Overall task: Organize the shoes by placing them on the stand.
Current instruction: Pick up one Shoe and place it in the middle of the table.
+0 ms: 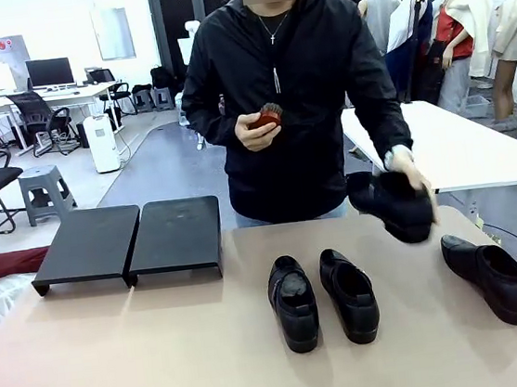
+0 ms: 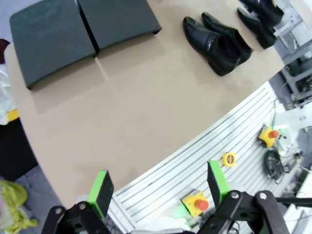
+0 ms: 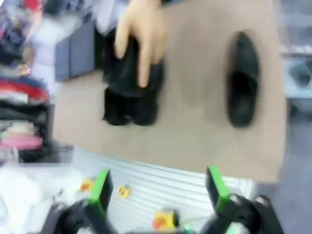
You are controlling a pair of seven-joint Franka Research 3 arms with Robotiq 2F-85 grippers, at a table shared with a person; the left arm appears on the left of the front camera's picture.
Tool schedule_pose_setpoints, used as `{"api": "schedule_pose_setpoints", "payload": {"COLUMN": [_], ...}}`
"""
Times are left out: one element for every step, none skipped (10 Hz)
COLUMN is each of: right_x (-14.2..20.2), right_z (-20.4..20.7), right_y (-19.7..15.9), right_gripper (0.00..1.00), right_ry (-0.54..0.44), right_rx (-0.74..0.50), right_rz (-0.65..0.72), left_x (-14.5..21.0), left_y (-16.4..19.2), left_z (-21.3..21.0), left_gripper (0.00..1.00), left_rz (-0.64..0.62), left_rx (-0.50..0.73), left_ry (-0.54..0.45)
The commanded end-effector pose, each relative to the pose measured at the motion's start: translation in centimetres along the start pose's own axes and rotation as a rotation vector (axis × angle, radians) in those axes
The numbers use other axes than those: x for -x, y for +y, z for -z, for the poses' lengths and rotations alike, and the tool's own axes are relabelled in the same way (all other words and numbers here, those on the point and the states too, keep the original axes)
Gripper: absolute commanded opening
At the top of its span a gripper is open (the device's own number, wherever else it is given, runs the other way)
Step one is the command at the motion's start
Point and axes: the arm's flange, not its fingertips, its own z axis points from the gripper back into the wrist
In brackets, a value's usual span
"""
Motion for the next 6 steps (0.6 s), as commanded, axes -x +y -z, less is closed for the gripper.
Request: {"api": "schedule_pose_setpoints", "payload": {"right_x": [-2.3,-2.0,-1.4,-0.6,0.2,0.6], "right_z": [-5.0,-6.4,-7.4,-8.5,-9.3,-9.3], "right_y": [-4.9,-6.9,-8.7,-11.2,-13.1,-13.9], "right_gripper": [1.00,1.00,1.00,1.00,1.00,1.00], "right_ry": [-0.044,-0.078,-0.129,-0.180,-0.214,-0.227], "right_rx": [0.022,-0.019,-0.059,-0.134,-0.199,-0.233], "right_rz": [0.108,0.154,0.211,0.280,0.318,0.337], "left_x": [-0.1,-0.1,-0.1,-0.1,-0.1,-0.1], "left_y": [0.1,0.1,0.1,0.1,0.1,0.1], "left_z": [-0.1,-0.1,-0.1,-0.1,-0.1,-0.1], "left_gripper": [1.00,1.00,1.00,1.00,1.00,1.00], "left_rz": [0.010,0.010,0.010,0.010,0.010,0.010], "left_rx": [0.015,0.015,0.015,0.015,0.015,0.015], "left_ry": [0.002,0.002,0.002,0.002,0.002,0.002]}}
